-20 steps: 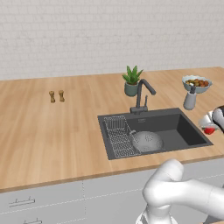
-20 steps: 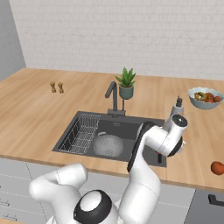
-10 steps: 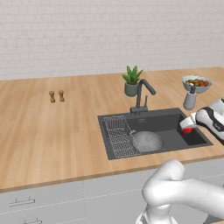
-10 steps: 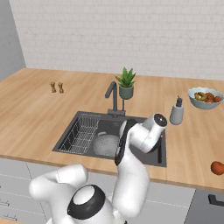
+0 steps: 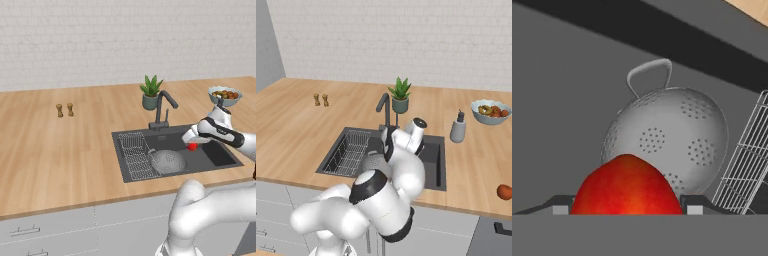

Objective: Put the colander in the sink, put the orange, apple in the colander, and turn on the sink faucet and pour water over the colander.

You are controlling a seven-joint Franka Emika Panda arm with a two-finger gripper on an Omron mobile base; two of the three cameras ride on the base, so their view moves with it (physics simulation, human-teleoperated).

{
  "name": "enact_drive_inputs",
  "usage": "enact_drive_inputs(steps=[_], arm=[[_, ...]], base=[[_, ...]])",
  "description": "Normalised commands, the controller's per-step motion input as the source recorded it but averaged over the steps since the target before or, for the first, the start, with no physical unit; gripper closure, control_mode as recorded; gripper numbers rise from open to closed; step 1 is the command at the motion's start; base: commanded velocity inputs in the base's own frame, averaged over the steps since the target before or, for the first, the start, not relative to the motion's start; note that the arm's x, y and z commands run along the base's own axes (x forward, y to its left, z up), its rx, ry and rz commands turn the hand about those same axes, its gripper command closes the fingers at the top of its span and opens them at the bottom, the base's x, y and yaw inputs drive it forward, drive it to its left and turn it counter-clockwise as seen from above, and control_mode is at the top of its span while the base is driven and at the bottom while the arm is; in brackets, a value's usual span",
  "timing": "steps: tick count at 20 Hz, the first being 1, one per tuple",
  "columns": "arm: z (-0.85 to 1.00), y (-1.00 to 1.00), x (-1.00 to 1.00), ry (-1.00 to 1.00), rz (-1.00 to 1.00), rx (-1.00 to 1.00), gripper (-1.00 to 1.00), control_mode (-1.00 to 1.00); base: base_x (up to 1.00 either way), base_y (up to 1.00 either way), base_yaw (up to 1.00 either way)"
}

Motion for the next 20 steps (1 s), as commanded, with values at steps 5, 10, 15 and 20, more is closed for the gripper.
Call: enact_drive_inputs(steps=[5, 10, 15, 20], arm=[[-0.49, 0.45, 0.18, 0.03, 0.03, 0.00, 1.00, -1.00], [-0.60, 0.32, 0.05, 0.00, 0.01, 0.00, 1.00, -1.00], [-0.59, 0.23, 0.21, 0.06, 0.01, 0.00, 1.00, -1.00], [-0.61, 0.26, 0.29, 0.09, 0.00, 0.00, 1.00, -1.00]], base=[[0.00, 0.00, 0.00], [0.00, 0.00, 0.00], [0.00, 0.00, 0.00], [0.00, 0.00, 0.00]])
